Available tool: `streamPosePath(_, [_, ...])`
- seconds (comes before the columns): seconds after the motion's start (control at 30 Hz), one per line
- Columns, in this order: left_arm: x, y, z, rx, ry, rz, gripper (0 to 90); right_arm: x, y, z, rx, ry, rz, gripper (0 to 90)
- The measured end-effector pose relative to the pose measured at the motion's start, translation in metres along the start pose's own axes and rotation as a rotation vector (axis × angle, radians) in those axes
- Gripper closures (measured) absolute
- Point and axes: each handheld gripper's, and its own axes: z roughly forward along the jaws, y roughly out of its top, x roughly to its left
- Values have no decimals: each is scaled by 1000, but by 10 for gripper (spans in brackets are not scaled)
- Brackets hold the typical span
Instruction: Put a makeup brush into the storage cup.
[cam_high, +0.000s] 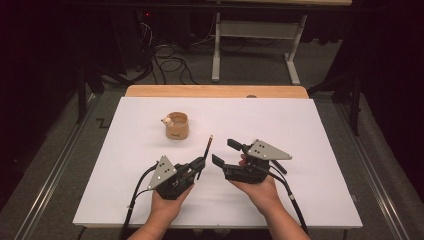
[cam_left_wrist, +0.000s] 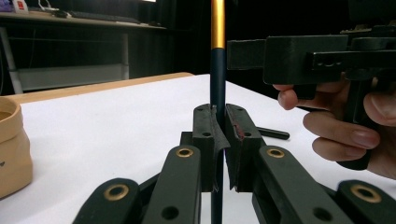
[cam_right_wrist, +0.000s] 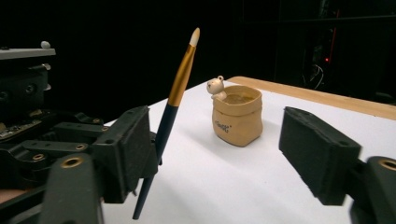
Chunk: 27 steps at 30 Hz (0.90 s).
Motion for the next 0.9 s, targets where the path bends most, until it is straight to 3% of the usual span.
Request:
streamPosePath(0.27, [-3,-2,2,-2,3,3,834,3,0,-1,-13,20,-19,368])
streamPosePath(0.57, [-4,-2,3,2,-2,-1,834,4,-1,0,-13,58,-2,468])
streamPosePath(0.9, [-8,-4,6,10,-18,6,834,4,-1,0,-9,76,31,505])
